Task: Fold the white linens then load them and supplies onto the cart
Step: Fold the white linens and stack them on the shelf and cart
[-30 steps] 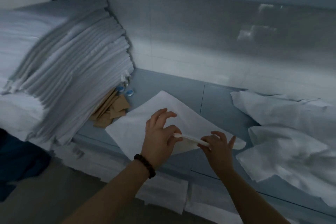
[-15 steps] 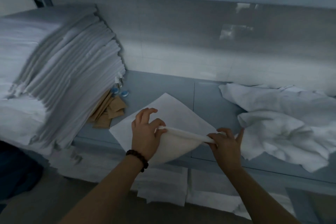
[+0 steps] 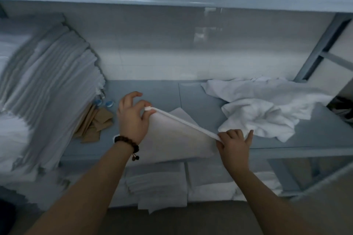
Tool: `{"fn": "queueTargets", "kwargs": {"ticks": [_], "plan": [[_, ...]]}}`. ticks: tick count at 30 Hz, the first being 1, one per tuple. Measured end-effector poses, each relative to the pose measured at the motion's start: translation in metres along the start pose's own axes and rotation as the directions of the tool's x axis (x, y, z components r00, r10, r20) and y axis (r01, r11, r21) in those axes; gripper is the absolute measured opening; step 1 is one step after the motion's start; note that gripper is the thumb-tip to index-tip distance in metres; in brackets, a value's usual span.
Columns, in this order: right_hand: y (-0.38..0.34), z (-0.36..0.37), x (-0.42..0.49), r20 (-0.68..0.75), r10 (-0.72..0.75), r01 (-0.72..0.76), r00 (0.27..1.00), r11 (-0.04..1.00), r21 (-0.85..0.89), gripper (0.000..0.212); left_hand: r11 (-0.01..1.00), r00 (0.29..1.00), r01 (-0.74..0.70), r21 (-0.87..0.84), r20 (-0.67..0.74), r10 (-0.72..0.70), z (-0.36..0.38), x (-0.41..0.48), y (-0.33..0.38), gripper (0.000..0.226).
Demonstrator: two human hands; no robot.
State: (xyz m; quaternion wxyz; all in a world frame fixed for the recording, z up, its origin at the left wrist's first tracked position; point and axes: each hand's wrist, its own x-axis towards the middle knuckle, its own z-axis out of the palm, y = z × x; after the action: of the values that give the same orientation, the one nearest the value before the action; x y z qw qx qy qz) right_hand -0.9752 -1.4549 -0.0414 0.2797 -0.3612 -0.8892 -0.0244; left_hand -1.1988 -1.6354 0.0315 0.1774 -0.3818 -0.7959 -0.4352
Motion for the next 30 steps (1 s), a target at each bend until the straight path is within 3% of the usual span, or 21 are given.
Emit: {"fn": "queueTargets", "kwargs": {"ticks": [4,8,13,18,26,30], "plan": [[0.006,-0.003,0.006,0.034,0.066,-0.065,0.997,0.998,-0.021,0.014,1.000,1.000,0.015,0.002,-0.009,-0.015,-0.015,0.011,-0.008,0.005],[0.015,-0.012,0.019,0.053,0.082,-0.080,0.995,0.996,-0.028,0.010,0.999,0.999,0.049,0.021,0.000,-0.049,-0.028,0.019,-0.021,0.023],[0.020,-0.033,0.049,-0.040,-0.021,0.027,0.999,0.988,0.150,0.016,0.985,0.997,-0.053,0.167,0.062,0.043,-0.037,0.028,-0.030,0.007],[0.035,-0.060,0.086,-0.161,-0.049,0.080,0.986,0.978,0.193,0.011,0.939,0.988,-0.138,0.314,0.106,0.110,-0.036,0.041,-0.020,0.006],[0.066,-0.089,0.096,-0.254,-0.023,0.072,0.967,0.980,0.185,0.016,0.960,0.996,-0.084,0.267,0.019,0.082,-0.026,0.047,0.010,0.011],[0.066,-0.111,0.090,-0.302,0.063,0.014,0.951,0.969,0.248,0.010,0.972,0.997,-0.071,0.223,-0.024,0.079,-0.031,0.048,0.021,0.012]]}}
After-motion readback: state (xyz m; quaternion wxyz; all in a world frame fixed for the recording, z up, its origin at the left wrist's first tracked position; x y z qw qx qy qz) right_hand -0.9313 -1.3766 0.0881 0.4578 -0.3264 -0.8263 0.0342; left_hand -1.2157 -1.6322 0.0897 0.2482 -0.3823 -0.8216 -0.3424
